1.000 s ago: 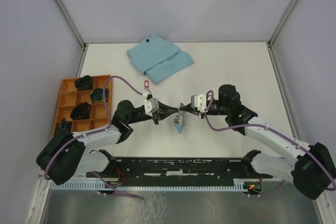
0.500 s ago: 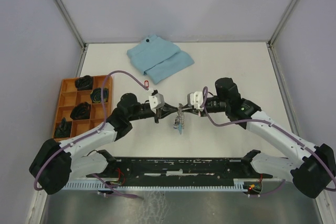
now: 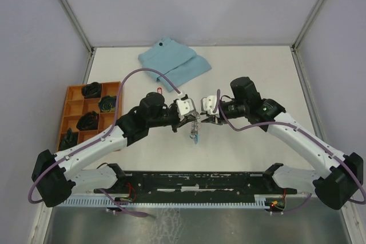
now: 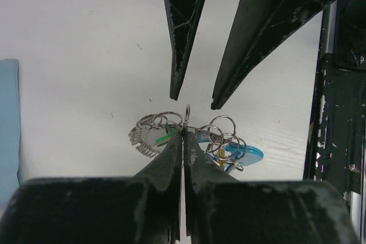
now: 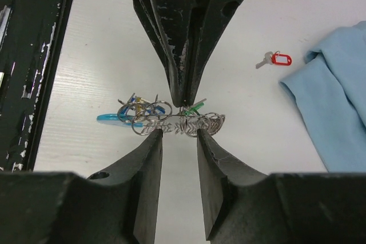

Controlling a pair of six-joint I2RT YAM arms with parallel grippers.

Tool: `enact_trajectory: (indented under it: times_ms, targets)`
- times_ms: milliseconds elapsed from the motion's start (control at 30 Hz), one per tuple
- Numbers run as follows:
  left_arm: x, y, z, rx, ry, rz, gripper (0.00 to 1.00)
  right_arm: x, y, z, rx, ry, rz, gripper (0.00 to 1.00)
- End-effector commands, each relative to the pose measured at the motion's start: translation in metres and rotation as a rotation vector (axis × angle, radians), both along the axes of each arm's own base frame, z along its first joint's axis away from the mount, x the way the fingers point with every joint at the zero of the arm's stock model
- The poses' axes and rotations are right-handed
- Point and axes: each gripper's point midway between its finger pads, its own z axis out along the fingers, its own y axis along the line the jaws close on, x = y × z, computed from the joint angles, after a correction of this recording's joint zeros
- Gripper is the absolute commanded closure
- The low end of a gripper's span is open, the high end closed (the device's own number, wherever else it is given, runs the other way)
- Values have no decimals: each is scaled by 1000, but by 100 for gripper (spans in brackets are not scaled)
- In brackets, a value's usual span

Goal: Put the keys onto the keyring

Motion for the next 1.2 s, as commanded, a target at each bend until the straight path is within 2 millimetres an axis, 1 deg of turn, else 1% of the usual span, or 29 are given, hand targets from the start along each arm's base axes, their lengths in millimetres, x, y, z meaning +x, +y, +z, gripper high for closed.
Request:
enact_trajectory:
  times_ms: [0,267,567,867,967,1067,1167]
  targets:
    - [3,-4,22,22,-69,-6,97,2,7,7,28,9,23,62]
    - [1,-8,27,36,-63,-20,97,3,17,10,70,35,41,63]
    - [0,-11,29,34,-59,-30,97,1,20,1,63,75,59,70]
    - [-3,-14,30,24,-55,-51,97,2,22,-5,56,94,66,74]
    - [-4,-15,33,13,-58,-57,97,2,22,-8,53,100,67,75]
    - [-5,-15,34,4,-60,-60,97,1,22,-9,52,104,70,78]
    - [-5,-15,35,-12,-66,-55,97,0,22,-12,48,115,76,78]
